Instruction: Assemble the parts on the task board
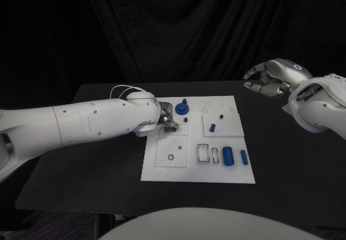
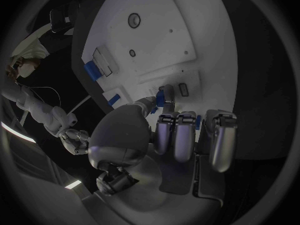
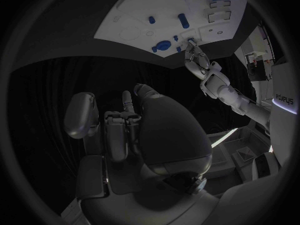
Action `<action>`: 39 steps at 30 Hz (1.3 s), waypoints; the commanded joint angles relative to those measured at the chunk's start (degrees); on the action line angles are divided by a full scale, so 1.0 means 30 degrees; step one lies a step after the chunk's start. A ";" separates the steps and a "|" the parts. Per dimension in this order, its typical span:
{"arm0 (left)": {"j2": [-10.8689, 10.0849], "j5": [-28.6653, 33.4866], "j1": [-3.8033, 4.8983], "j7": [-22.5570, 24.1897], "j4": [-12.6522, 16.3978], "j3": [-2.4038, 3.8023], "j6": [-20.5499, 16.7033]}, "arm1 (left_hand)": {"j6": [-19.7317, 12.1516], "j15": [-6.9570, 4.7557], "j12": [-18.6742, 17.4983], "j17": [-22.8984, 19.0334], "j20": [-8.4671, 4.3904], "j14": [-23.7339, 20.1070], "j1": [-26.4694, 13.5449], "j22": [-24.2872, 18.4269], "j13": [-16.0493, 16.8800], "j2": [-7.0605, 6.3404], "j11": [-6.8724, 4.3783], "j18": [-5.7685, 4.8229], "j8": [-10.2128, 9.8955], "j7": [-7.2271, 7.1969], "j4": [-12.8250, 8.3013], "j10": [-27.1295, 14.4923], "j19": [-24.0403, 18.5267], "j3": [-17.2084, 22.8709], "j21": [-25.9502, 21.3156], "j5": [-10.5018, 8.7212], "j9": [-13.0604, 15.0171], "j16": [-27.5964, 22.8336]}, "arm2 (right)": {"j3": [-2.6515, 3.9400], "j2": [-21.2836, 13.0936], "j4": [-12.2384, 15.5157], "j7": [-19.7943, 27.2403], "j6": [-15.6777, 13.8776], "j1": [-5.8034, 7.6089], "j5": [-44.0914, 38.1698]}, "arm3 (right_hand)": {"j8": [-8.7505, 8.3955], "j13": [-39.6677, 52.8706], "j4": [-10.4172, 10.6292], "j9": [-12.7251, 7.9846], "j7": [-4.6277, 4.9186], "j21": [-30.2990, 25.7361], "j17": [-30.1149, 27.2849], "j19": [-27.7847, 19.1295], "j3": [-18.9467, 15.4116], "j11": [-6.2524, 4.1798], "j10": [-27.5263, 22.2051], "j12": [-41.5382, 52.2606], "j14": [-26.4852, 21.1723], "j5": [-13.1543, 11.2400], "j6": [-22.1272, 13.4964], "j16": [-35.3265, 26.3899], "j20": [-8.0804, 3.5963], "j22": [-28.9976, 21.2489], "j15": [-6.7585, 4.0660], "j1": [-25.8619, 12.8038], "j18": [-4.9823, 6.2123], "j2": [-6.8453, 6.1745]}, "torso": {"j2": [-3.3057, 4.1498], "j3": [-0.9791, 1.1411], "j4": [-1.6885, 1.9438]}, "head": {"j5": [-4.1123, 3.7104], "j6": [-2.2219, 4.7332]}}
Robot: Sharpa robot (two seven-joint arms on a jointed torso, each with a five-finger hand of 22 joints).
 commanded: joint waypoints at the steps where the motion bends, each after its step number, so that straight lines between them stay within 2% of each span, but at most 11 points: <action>1: -0.0022 0.0097 -0.0146 -0.0129 0.0048 -0.0066 0.0143 | 0.0121 -0.0037 0.0052 0.5031 -0.0095 0.2018 -0.0239 0.4927 0.5027 -0.0032 -0.0006 -0.0082 -0.0150 -0.0077 0.0008 0.1988 0.1863 0.0133 0.0002 0.0089 0.0030 0.0049 | 0.0015 -0.0018 0.0002 -0.0356 0.0113 -0.0052 -0.0056 | 0.0056 0.5025 0.0003 -0.0017 -0.0052 -0.0118 0.5029 -0.0161 0.0093 0.0088 0.2024 0.0048 0.2034 0.0095 0.0120 0.0053 0.0030 0.2832 0.0051 0.0134 0.0297 -0.0104 | -0.0007 0.0003 0.0029 | -0.0011 -0.0004; 11: -0.0022 0.0097 -0.0201 -0.0101 0.0039 -0.0066 0.0189 | 0.0174 -0.0031 0.0052 0.5031 -0.0087 0.2018 -0.0305 0.4824 0.5027 -0.0049 -0.0001 -0.0046 -0.0212 -0.0071 -0.0025 0.1988 0.1749 0.0291 -0.0073 0.0087 0.0056 0.0049 | 0.0015 -0.0022 0.0005 -0.0454 0.0218 -0.0066 -0.0056 | 0.0054 0.5025 0.0001 -0.0029 -0.0050 -0.0183 0.5008 -0.0183 0.0127 0.0084 0.2024 0.0048 0.2023 0.0144 0.0131 0.0016 0.0024 0.2816 0.0043 0.0139 0.0308 -0.0112 | -0.0010 0.0006 0.0000 | 0.0064 -0.0004; 22: 0.0020 0.0097 -0.0334 -0.0086 0.0015 -0.0066 0.0232 | 0.0185 -0.0029 0.0052 0.5031 -0.0084 0.2018 -0.0328 0.4774 0.5027 -0.0055 0.0001 -0.0028 -0.0241 -0.0069 -0.0041 0.1988 0.1694 0.0356 -0.0109 0.0082 0.0066 0.0049 | 0.0015 -0.0031 -0.0010 -0.0593 0.0406 -0.0103 -0.0056 | 0.0037 0.5025 0.0002 -0.0043 -0.0042 -0.0317 0.4960 -0.0234 0.0148 0.0086 0.2024 0.0048 0.1998 0.0163 0.0107 -0.0067 0.0022 0.2782 0.0043 0.0139 0.0332 -0.0115 | -0.0013 0.0002 0.0027 | 0.0108 -0.0004; 31: -0.0073 0.0097 -0.0429 -0.0075 0.0090 -0.0066 0.0104 | 0.0198 -0.0027 0.0052 0.5031 -0.0082 0.2018 -0.0355 0.4776 0.5027 -0.0056 0.0004 -0.0029 -0.0260 -0.0065 -0.0046 0.1988 0.1697 0.0402 -0.0108 0.0069 0.0075 0.0049 | 0.0015 -0.0034 -0.0033 -0.0652 0.0467 -0.0142 -0.0056 | 0.0013 0.5025 -0.0004 -0.0059 -0.0038 -0.0361 0.4956 -0.0250 0.0171 0.0089 0.2024 0.0048 0.1995 0.0174 0.0071 -0.0074 0.0021 0.2771 0.0044 0.0147 0.0338 -0.0117 | 0.0001 -0.0021 0.0026 | 0.0216 -0.0004; 39: -0.0162 0.0097 -0.0476 -0.0103 0.0216 -0.0066 -0.0007 | 0.0226 -0.0025 0.0052 0.5031 -0.0079 0.2018 -0.0386 0.4771 0.5027 -0.0055 0.0004 -0.0027 -0.0286 -0.0066 -0.0061 0.1988 0.1691 0.0482 -0.0113 0.0088 0.0092 0.0049 | 0.0017 -0.0053 -0.0068 -0.0682 0.0545 -0.0186 -0.0056 | -0.0021 0.5025 -0.0019 -0.0081 -0.0032 -0.0442 0.4937 -0.0281 0.0207 0.0091 0.2024 0.0048 0.1985 0.0190 0.0014 -0.0108 0.0020 0.2751 0.0046 0.0167 0.0350 -0.0120 | -0.0012 -0.0004 0.0009 | 0.0376 -0.0004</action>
